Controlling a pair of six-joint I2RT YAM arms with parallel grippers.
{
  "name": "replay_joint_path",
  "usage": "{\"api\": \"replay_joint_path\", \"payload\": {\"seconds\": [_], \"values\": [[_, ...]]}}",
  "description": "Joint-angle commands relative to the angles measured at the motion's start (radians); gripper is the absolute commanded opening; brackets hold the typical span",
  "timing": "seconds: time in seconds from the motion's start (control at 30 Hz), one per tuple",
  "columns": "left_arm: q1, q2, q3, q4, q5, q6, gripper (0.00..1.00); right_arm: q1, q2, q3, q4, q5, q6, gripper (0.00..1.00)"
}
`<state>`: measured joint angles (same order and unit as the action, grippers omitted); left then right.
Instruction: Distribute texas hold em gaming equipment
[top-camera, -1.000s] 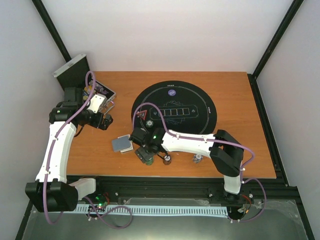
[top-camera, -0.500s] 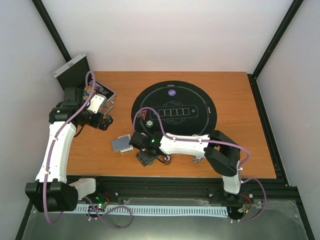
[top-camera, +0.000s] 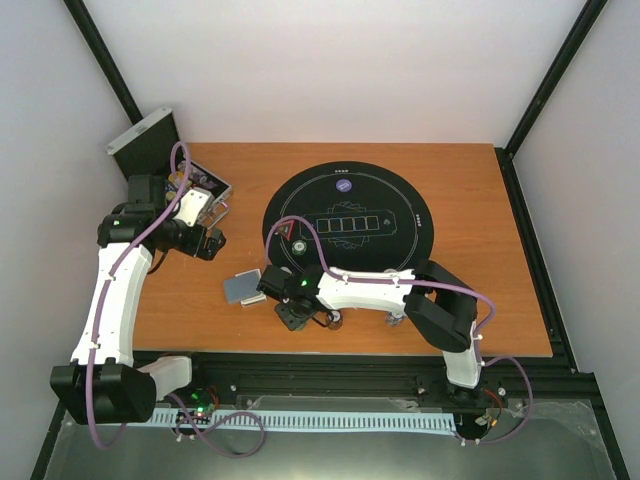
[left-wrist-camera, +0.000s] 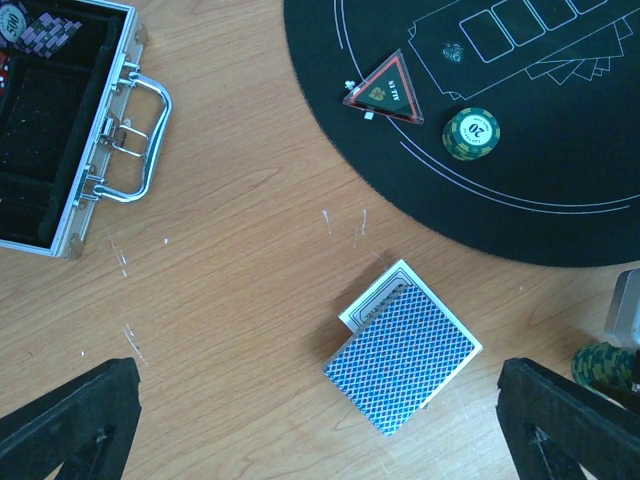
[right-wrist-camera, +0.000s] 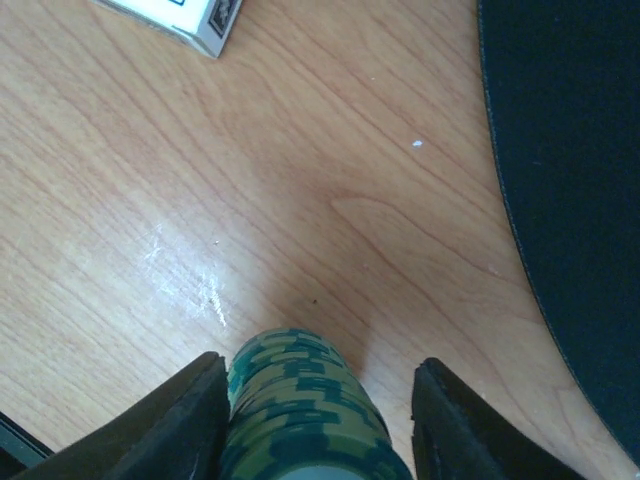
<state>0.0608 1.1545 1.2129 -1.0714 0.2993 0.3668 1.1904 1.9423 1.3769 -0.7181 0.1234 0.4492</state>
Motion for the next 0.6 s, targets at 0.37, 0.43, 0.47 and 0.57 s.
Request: {"api": "replay_joint_path", "payload": {"seconds": [0.37, 0.43, 0.47, 0.57], "values": [[0.005, -0.015, 0.036, -0.009, 0.014, 0.006, 1.0, 0.01, -0.023, 0.007, 0.001, -0.005, 0.003, 0.45], [0.005, -0.016, 0.036, -0.009, 0.014, 0.006, 1.0, 0.009, -0.02, 0.01, 0.001, -0.011, 0.003, 0.45], [0.005, -0.016, 0.034, -0.009, 0.014, 0.006, 1.0, 0.009, -0.021, 0.01, 0.0, -0.013, 0.003, 0.45], [0.006, -0.016, 0.034, -0.01, 0.014, 0.007, 1.0, 0.012, -0.021, 0.014, -0.003, -0.014, 0.004, 0.43]]}}
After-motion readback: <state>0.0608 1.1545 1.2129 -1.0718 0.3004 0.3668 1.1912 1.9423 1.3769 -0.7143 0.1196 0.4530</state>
